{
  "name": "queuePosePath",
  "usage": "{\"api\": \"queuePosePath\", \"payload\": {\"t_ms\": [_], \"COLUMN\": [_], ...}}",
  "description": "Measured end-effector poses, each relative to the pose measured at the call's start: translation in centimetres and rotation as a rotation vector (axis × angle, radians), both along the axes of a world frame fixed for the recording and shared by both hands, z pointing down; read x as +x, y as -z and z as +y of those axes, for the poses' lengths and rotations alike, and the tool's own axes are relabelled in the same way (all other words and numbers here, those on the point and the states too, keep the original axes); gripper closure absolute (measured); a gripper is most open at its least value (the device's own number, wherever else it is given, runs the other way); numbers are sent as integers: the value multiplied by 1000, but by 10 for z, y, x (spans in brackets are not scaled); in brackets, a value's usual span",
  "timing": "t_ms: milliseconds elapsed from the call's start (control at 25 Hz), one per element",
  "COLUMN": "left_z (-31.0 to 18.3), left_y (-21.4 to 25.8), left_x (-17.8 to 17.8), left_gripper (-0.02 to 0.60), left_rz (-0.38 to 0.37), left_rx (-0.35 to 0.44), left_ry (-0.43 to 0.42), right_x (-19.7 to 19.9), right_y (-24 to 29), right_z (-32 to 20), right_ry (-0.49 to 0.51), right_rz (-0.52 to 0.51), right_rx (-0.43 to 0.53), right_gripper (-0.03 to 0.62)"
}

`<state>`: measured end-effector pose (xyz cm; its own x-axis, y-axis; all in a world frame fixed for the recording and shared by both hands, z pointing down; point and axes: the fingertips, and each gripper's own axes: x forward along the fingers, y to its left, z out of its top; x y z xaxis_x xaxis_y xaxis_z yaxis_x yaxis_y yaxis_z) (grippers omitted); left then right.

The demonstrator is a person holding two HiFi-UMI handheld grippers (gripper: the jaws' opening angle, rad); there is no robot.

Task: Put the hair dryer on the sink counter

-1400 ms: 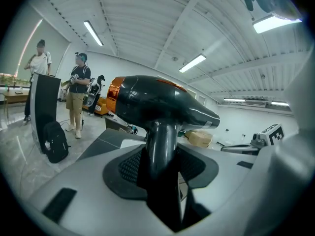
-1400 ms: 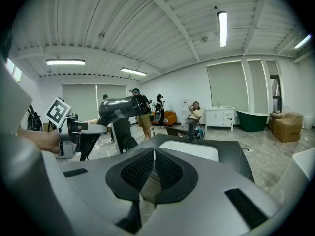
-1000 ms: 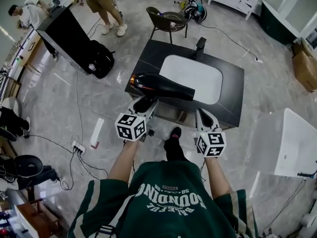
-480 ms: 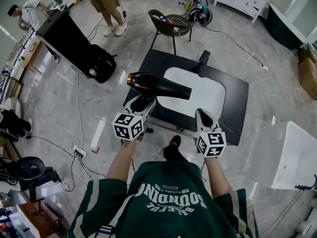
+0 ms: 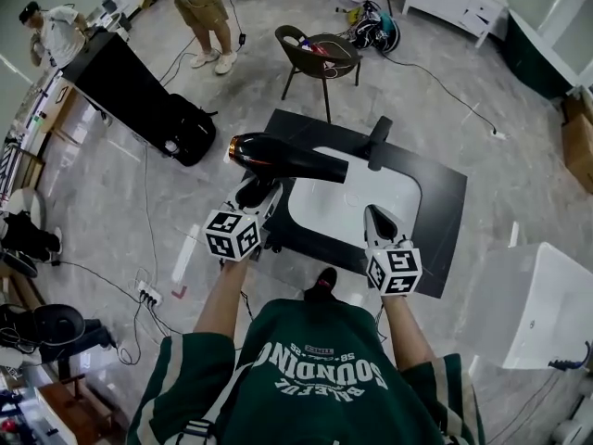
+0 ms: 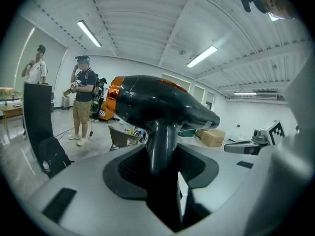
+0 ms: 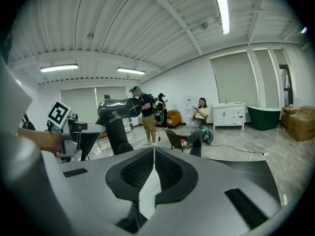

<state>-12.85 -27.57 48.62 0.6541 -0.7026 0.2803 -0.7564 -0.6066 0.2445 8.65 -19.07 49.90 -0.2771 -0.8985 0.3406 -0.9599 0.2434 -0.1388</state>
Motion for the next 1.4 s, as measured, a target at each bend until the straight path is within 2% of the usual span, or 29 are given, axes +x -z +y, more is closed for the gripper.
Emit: {"api": "queuePosePath", "payload": {"t_ms": [480,720,1400], "left_z": [-47,-77,-149], "left_y": [-10,-19,-55], "left_x": [2,6,28], "left_gripper": [391,392,393], "left_rz": [-37,-57,-15], "left_rx": [-14,-28,-96], "left_ry": [5,-37,-92], "right_x": [8,12,14], "right_y": [-3,-7,-12], "right_z": [-37,-56,-108], "right_ry": [9,-31,-122], "right_rz": [-9,-5,13], "right_rx": [-23,-35,-74], "right_gripper": [549,549,549]}}
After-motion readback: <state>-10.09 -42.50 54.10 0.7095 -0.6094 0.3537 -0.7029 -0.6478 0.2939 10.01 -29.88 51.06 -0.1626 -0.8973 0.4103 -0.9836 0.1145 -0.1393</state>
